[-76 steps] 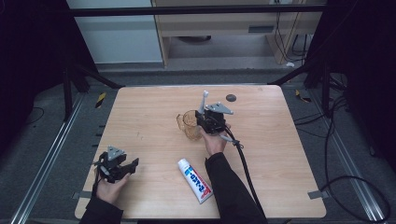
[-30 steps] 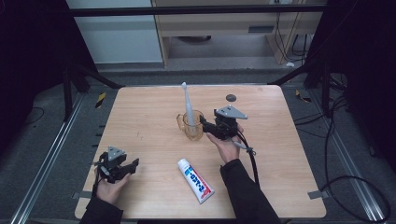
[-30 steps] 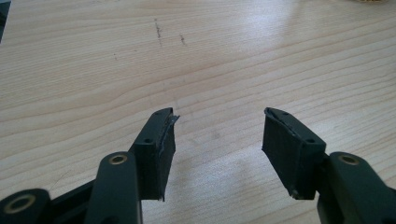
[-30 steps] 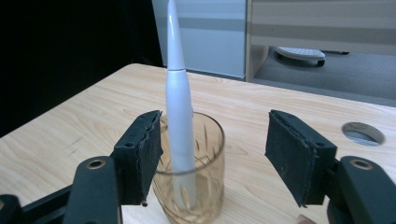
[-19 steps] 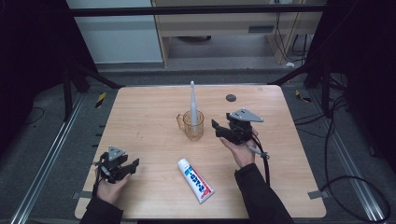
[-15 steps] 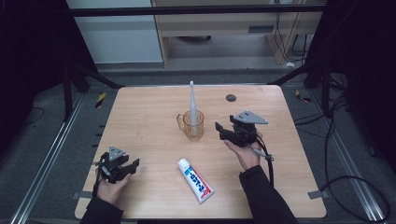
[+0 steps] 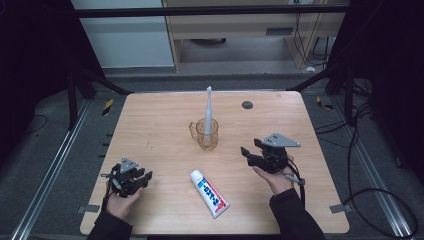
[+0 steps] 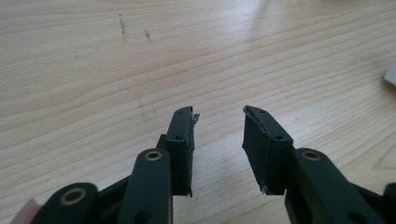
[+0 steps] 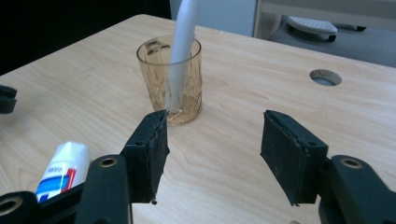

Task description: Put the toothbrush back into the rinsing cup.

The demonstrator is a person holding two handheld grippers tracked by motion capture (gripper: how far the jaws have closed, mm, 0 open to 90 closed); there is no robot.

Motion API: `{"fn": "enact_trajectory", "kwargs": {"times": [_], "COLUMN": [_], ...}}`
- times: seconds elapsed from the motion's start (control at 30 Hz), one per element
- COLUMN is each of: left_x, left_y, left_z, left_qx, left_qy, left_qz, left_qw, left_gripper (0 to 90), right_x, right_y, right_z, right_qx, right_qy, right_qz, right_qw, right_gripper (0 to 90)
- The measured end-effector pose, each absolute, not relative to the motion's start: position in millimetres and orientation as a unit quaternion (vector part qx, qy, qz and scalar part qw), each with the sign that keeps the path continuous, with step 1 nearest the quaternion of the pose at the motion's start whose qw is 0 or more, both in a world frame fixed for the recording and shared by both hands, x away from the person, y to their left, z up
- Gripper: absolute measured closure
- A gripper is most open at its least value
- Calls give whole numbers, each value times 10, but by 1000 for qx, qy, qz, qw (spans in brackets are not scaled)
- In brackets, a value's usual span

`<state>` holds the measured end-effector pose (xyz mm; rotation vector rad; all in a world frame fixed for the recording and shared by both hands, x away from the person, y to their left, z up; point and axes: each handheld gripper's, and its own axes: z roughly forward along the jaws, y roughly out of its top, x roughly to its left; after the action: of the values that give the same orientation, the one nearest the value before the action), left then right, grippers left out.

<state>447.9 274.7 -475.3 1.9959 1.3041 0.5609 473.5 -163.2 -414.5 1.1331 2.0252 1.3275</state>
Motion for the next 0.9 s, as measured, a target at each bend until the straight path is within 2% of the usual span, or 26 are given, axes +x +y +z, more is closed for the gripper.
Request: {"fn": "enact_trajectory", "kwargs": {"times": [0.47,0.9], "left_x": [4418,4335], "left_y": [2587,2378], "left_z": [-4744,-4747], "left_qx": [783,807], "left_qy": [481,449], "left_qz": [194,177], "left_qw": [344,339], "left_gripper": [755,848], "right_x": [4514,4334], "right_y": [-1720,-1678], "right_z": [-4345,-4516], "right_qx": [408,403], "right_qy": [765,796], "right_qz": [455,420], "right_qw": [202,165], "right_gripper": [544,742]}}
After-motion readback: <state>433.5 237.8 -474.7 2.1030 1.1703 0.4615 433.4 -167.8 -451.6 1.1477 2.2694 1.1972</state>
